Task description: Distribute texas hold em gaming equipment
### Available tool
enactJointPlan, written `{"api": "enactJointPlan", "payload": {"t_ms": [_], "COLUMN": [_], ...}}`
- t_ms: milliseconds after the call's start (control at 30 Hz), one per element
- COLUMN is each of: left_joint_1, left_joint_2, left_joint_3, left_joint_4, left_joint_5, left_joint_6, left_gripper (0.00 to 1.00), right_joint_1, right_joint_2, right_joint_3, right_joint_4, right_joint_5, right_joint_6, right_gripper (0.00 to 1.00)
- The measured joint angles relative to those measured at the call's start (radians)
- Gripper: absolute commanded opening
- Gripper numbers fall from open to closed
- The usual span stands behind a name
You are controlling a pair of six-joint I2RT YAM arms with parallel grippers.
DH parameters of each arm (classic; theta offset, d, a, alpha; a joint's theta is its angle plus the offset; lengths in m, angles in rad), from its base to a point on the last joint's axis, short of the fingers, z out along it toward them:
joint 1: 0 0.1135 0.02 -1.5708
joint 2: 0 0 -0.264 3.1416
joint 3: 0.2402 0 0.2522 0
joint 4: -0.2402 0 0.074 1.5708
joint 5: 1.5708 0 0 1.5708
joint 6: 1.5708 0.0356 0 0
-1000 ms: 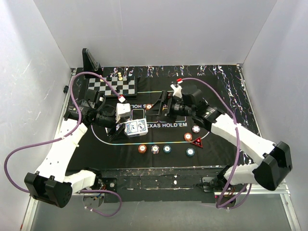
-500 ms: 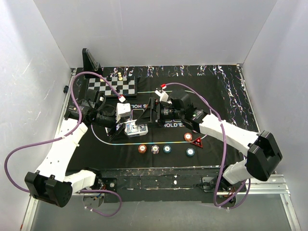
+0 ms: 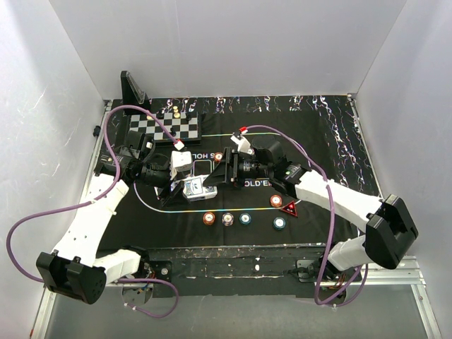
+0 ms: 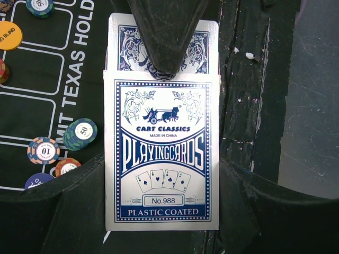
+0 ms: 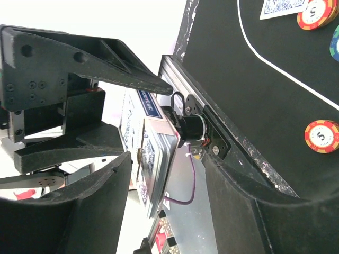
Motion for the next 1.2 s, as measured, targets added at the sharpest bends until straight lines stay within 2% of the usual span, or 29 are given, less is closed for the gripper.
{"api": "enactJointPlan", "payload": {"t_ms": [167, 667, 1067, 1133, 1200], "left_joint_1": [0.000, 0.000, 0.000, 0.000, 0.000], "left_joint_2": [0.000, 0.000, 0.008, 0.008, 0.008], "left_joint_3": [0.000, 0.008, 0.019, 0.019, 0.019], "left_joint_4": [0.000, 0.000, 0.004, 0.004, 0.004], "left_joint_5": [0.000, 0.000, 0.004, 0.004, 0.004], "left_joint_6": [0.000, -0.002, -0.008, -0.008, -0.008], "left_gripper": [0.46, 0.45, 0.45, 0.45, 0.45], "right_joint_1": [-0.010, -0.031, -0.103, -0.108, -0.112], "right_joint_2": [-0.021, -0.036, -0.138, -0.146, -0.157], "right_joint_3": [-0.002, -0.021, -0.053, -0.053, -0.053], "right_joint_4": [0.001, -0.023, -0.077, -0.090, -0.106], "right_joint_5": [0.002, 0.002, 0.032, 0.036, 0.040], "right_joint_6": [0.003, 0.003, -0.005, -0.007, -0.010], "right_gripper": [0.58, 0.53, 0.49, 0.55, 0.73]}}
